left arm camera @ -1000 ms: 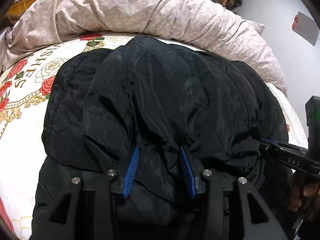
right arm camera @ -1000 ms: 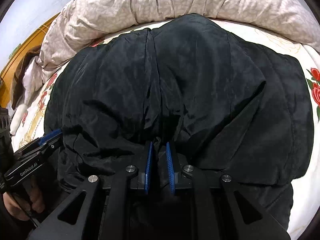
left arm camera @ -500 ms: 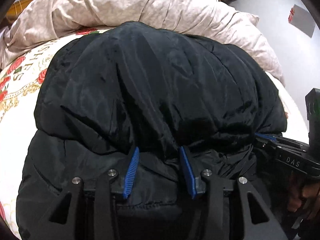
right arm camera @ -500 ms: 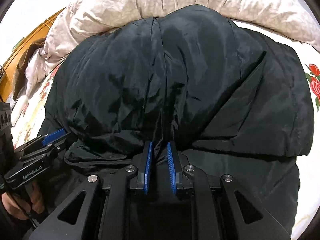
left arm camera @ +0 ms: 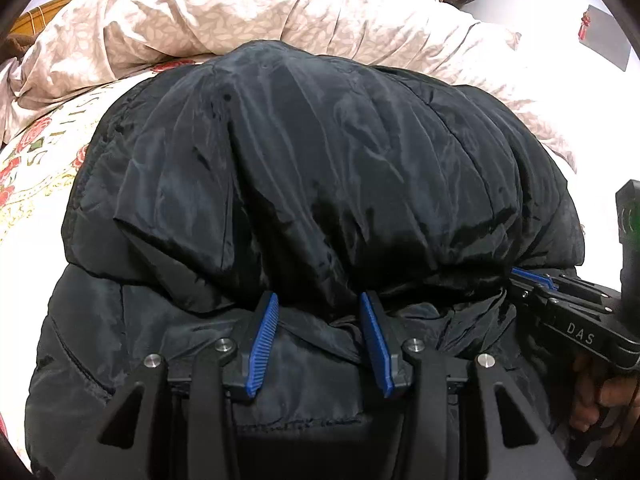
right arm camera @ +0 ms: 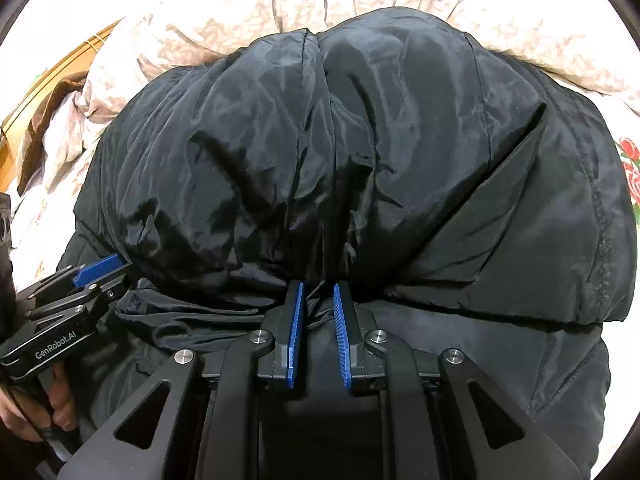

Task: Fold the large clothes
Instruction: 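Open both grippers and lift them off the folded hood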

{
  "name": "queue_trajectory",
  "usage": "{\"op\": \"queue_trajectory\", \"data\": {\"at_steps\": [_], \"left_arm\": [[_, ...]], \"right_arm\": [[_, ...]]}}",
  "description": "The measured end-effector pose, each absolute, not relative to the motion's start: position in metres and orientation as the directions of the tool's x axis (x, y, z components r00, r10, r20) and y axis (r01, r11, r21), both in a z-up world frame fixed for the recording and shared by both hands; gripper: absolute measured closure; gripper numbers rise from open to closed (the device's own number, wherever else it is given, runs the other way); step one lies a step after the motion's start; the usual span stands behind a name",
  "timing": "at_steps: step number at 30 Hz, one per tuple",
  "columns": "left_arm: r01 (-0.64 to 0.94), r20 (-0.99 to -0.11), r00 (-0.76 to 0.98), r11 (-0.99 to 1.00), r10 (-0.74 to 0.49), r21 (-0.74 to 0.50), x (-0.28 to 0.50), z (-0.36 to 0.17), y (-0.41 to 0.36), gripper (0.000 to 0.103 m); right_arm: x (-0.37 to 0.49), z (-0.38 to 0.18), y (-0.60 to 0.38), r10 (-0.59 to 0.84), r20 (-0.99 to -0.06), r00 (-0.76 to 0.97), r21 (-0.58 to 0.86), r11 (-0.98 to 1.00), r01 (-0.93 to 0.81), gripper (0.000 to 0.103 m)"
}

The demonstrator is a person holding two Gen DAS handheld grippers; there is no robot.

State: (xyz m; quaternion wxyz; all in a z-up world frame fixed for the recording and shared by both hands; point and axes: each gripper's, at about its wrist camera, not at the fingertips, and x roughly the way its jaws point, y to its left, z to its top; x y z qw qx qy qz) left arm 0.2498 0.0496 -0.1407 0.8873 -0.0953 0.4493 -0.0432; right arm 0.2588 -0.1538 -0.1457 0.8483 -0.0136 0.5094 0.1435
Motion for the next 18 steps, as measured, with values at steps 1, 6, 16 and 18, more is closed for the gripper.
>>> {"op": "queue_trajectory", "data": {"at_steps": [1, 6, 16, 18], "left_arm": [[-0.016, -0.794, 0.586, 0.977, -0.161, -0.211, 0.252, -0.138, 0.049, 0.057], [-0.041, -0.806, 0.575, 0.979, -0.141, -0.200, 0.243, -0.106, 0.048, 0.058], [-0.042, -0.762, 0.639, 0.984, -0.106, -0.172, 0.154, -0.040, 0.043, 0.055], [-0.043, -0.755, 0.645, 0.982, -0.115, -0.186, 0.138, -0.033, 0.040, 0.055]], "right_arm": [[0.259, -0.142, -0.154, 0.230, -0.872, 0.433, 0.128, 0.959, -0.251, 0.087], [0.239, -0.103, -0.158, 0.229, -0.852, 0.471, 0.129, 0.963, -0.235, 0.073], [0.157, -0.031, -0.183, 0.244, -0.789, 0.563, 0.120, 0.961, -0.249, 0.065], [0.138, -0.024, -0.191, 0.242, -0.784, 0.572, 0.121, 0.963, -0.243, 0.065]]}}
